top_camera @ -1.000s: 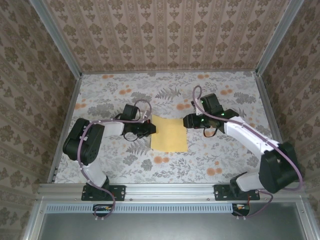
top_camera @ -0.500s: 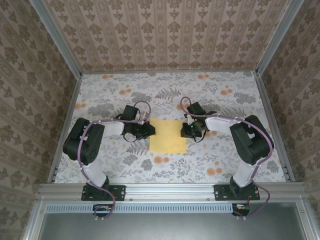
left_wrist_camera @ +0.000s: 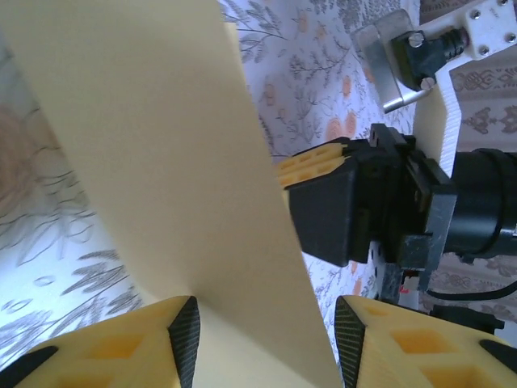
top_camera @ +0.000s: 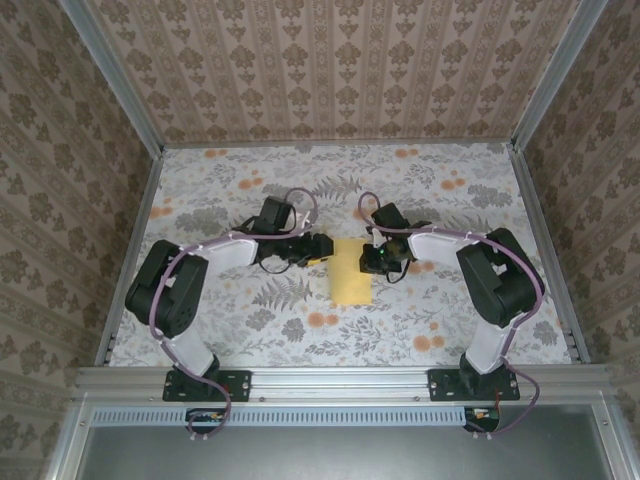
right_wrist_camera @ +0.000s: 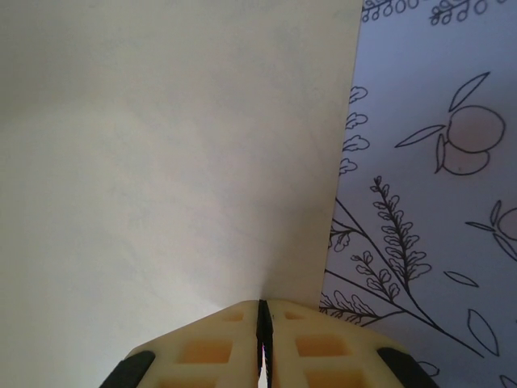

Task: Fold a paper plane with a square sheet of paper (fold left side to right side)
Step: First fold in half a square sheet of paper at the center of the table.

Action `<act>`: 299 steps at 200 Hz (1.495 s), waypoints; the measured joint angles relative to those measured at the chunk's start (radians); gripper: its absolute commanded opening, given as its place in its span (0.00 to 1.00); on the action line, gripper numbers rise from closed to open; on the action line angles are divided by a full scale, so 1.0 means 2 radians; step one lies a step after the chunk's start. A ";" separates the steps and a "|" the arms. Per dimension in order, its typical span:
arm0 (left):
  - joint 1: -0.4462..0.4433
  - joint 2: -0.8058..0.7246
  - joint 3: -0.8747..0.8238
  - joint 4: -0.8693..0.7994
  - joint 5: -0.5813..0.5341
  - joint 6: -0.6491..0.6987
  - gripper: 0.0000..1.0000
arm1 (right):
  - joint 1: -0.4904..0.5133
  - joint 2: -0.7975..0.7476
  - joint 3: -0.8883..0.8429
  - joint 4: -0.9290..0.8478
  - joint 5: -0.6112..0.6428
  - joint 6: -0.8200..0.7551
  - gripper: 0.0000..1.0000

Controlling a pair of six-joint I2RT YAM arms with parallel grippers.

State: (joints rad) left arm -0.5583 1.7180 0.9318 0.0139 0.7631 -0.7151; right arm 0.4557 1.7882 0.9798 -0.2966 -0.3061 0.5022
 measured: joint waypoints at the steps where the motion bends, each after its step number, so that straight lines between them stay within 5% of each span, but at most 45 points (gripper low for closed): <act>1: -0.001 0.002 0.001 0.001 0.000 0.000 0.51 | 0.000 0.000 0.000 0.000 0.000 0.000 0.12; 30: -0.015 0.031 0.013 0.009 0.001 -0.004 0.50 | 0.000 -0.016 -0.014 0.005 0.001 0.000 0.13; 125: -0.026 0.059 0.020 0.018 0.001 -0.010 0.52 | -0.009 -0.091 -0.037 0.057 -0.053 0.037 0.48; 197: -0.028 0.059 0.020 0.018 -0.001 -0.010 0.41 | -0.022 -0.072 -0.059 0.125 -0.083 0.092 0.51; 241: -0.028 0.059 0.020 0.017 -0.001 -0.010 0.38 | -0.024 -0.024 -0.058 0.154 -0.106 0.108 0.42; 299: -0.028 0.056 0.020 0.006 -0.010 -0.007 0.44 | -0.024 -0.002 -0.057 0.176 -0.127 0.120 0.06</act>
State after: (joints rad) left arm -0.6140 1.8301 0.9726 0.0250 0.7422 -0.7288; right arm 0.4084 1.7851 0.8665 0.0559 -0.5610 0.7429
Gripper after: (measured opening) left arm 0.415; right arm 0.104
